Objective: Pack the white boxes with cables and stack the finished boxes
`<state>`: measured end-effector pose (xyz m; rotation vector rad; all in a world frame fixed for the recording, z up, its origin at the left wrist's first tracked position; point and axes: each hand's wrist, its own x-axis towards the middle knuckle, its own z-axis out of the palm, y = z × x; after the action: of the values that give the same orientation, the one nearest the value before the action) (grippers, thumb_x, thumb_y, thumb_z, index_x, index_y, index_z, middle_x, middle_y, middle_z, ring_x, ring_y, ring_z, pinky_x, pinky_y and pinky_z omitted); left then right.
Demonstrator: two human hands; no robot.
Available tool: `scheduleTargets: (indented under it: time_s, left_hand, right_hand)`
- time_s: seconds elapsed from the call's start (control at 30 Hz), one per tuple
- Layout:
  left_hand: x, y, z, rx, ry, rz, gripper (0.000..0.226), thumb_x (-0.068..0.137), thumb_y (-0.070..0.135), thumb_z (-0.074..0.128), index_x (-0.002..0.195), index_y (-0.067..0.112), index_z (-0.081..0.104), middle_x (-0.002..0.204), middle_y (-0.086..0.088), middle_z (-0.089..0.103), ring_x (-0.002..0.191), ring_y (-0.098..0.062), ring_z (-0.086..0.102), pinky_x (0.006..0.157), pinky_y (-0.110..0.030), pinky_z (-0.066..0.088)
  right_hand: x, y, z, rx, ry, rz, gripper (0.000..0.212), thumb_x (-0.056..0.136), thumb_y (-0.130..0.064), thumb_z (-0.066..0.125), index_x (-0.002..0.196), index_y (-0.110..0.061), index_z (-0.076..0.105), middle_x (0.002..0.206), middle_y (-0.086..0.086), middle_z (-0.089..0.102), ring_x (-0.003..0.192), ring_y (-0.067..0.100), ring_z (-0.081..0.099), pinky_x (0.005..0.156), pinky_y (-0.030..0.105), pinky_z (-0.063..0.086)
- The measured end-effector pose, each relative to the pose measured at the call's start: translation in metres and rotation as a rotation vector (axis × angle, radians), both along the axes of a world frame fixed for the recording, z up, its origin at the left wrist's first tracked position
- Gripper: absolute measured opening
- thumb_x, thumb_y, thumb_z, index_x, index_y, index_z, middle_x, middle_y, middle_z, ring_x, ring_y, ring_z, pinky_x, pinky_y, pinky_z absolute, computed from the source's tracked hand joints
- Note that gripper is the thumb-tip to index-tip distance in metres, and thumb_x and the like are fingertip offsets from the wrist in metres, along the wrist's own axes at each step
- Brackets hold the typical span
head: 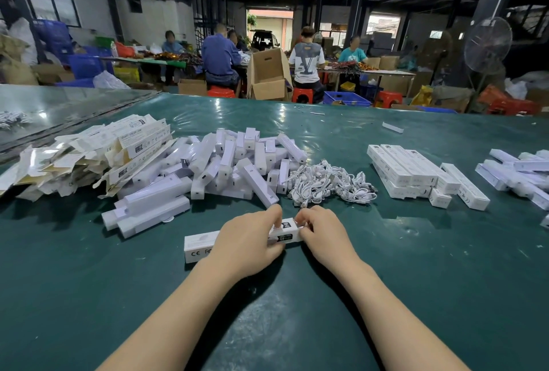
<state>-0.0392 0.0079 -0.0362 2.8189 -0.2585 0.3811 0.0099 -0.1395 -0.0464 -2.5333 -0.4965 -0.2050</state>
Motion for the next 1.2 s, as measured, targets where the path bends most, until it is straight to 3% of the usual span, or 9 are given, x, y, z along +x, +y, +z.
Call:
scheduleTargets:
  time_s: [0.13, 0.3, 0.47, 0.6, 0.73, 0.9, 1.0, 1.1, 1.2]
  left_hand:
    - [0.001, -0.005, -0.003, 0.042, -0.023, -0.042, 0.031, 0.089, 0.033, 0.05, 0.117, 0.037, 0.039, 0.11, 0.011, 0.056, 0.105, -0.017, 0.05, 0.071, -0.031, 0.036]
    - [0.004, -0.003, -0.002, 0.043, -0.003, -0.039, 0.035, 0.09, 0.033, 0.046, 0.122, 0.043, 0.039, 0.114, 0.009, 0.055, 0.109, -0.017, 0.048, 0.078, -0.031, 0.039]
    - [0.007, -0.001, -0.003, 0.035, 0.012, -0.05, 0.032, 0.09, 0.036, 0.048, 0.12, 0.044, 0.04, 0.114, 0.012, 0.056, 0.11, -0.015, 0.048, 0.074, -0.029, 0.036]
    - [0.008, -0.001, -0.004, 0.038, 0.039, -0.047, 0.036, 0.091, 0.043, 0.047, 0.125, 0.049, 0.038, 0.114, 0.009, 0.053, 0.113, -0.015, 0.047, 0.079, -0.03, 0.038]
    - [0.009, -0.001, -0.002, 0.034, 0.044, -0.04, 0.036, 0.09, 0.043, 0.048, 0.123, 0.051, 0.039, 0.113, 0.01, 0.053, 0.112, -0.014, 0.048, 0.074, -0.028, 0.035]
    - [0.008, -0.006, -0.001, 0.054, 0.036, -0.032, 0.033, 0.086, 0.037, 0.048, 0.117, 0.047, 0.042, 0.1, 0.007, 0.048, 0.106, -0.018, 0.048, 0.07, -0.028, 0.032]
    - [0.007, -0.006, -0.002, 0.067, 0.017, -0.03, 0.027, 0.086, 0.039, 0.047, 0.112, 0.04, 0.044, 0.097, 0.007, 0.047, 0.103, -0.019, 0.049, 0.068, -0.027, 0.031]
    - [0.006, -0.004, -0.003, 0.063, 0.004, -0.045, 0.021, 0.088, 0.042, 0.046, 0.108, 0.039, 0.044, 0.091, 0.012, 0.041, 0.101, -0.016, 0.048, 0.067, -0.028, 0.03]
    - [0.006, 0.0, -0.003, 0.047, -0.009, -0.067, 0.02, 0.088, 0.042, 0.047, 0.108, 0.04, 0.044, 0.093, 0.014, 0.045, 0.1, -0.014, 0.048, 0.067, -0.027, 0.03]
  right_hand:
    - [-0.002, 0.001, 0.001, 0.045, 0.001, 0.073, 0.019, 0.079, -0.003, 0.049, 0.077, -0.021, 0.051, 0.08, -0.005, 0.042, 0.08, 0.017, 0.041, 0.064, 0.026, 0.024]
    - [-0.003, -0.002, 0.004, 0.161, 0.108, 0.118, 0.031, 0.077, -0.005, 0.057, 0.058, -0.025, 0.044, 0.083, -0.003, 0.048, 0.073, 0.015, 0.04, 0.064, 0.023, 0.029]
    - [-0.004, -0.006, 0.006, 0.184, 0.141, 0.18, 0.023, 0.076, -0.003, 0.059, 0.067, -0.023, 0.052, 0.089, -0.002, 0.055, 0.072, 0.014, 0.044, 0.066, 0.022, 0.032]
    - [0.0, -0.011, 0.009, 0.181, 0.2, 0.235, 0.027, 0.074, -0.003, 0.067, 0.067, -0.024, 0.053, 0.091, -0.003, 0.056, 0.062, 0.002, 0.043, 0.06, 0.01, 0.033]
    - [0.004, -0.015, 0.009, 0.171, 0.214, 0.239, 0.014, 0.075, 0.002, 0.065, 0.082, -0.011, 0.067, 0.094, 0.001, 0.061, 0.066, 0.007, 0.046, 0.062, 0.007, 0.034]
    - [0.004, -0.015, 0.008, 0.122, 0.147, 0.256, 0.018, 0.075, -0.003, 0.066, 0.07, -0.019, 0.059, 0.092, 0.0, 0.059, 0.067, 0.01, 0.047, 0.063, 0.016, 0.035]
    - [0.003, -0.016, 0.007, 0.15, 0.135, 0.265, 0.024, 0.076, -0.01, 0.072, 0.062, -0.023, 0.057, 0.088, -0.005, 0.053, 0.063, -0.002, 0.044, 0.062, 0.01, 0.033]
    - [0.002, -0.015, 0.006, 0.146, 0.113, 0.293, 0.013, 0.078, -0.013, 0.071, 0.069, -0.016, 0.062, 0.085, -0.006, 0.052, 0.066, -0.003, 0.044, 0.063, 0.011, 0.032]
    - [0.001, -0.012, 0.003, 0.132, 0.098, 0.285, 0.006, 0.079, -0.012, 0.069, 0.081, -0.007, 0.068, 0.085, -0.002, 0.051, 0.069, 0.009, 0.044, 0.066, 0.023, 0.032]
